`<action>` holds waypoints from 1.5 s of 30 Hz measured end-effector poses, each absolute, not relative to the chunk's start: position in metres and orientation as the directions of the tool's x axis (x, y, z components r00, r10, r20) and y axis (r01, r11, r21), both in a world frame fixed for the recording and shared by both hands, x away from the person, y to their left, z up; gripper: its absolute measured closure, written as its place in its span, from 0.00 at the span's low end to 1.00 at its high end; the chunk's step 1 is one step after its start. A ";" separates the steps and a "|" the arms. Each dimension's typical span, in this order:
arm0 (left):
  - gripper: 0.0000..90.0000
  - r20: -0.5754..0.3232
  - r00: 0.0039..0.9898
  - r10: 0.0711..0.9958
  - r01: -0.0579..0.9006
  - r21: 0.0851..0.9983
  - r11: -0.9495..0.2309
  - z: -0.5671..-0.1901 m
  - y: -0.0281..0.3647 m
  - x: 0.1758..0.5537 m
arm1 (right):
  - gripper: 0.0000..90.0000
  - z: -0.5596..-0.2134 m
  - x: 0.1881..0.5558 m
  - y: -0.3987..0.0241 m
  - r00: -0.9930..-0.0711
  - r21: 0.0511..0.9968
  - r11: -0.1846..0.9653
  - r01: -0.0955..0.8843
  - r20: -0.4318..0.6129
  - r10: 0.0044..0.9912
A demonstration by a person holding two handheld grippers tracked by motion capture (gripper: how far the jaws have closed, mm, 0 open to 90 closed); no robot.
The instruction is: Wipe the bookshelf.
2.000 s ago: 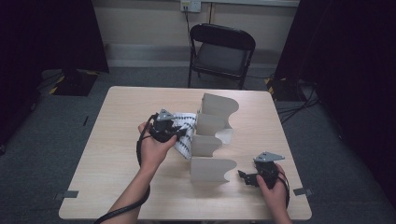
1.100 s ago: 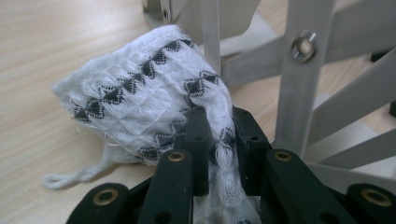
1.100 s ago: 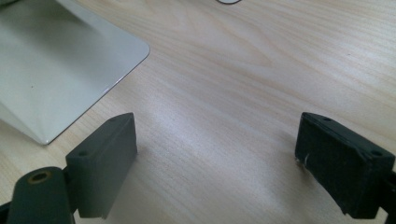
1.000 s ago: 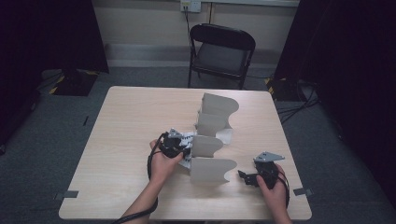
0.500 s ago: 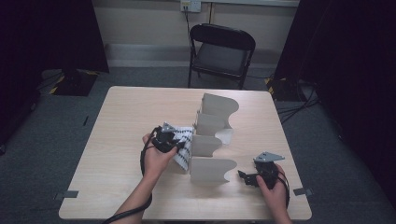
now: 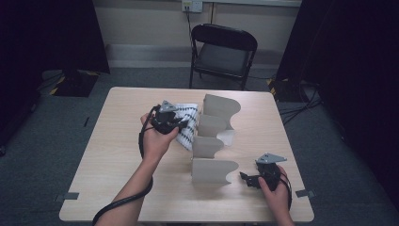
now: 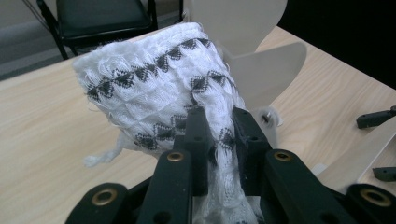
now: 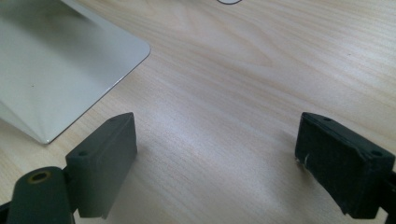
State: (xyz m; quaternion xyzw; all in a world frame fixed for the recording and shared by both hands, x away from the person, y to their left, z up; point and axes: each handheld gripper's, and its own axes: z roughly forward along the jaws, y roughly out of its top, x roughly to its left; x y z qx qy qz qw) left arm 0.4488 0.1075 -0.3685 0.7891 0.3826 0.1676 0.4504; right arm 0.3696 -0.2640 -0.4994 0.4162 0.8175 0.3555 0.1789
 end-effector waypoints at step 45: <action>0.87 -0.187 0.639 0.746 0.583 0.751 -0.311 -0.467 0.087 0.440 | 0.13 -0.499 0.369 -0.264 -0.591 0.730 0.402 0.552 0.003 0.806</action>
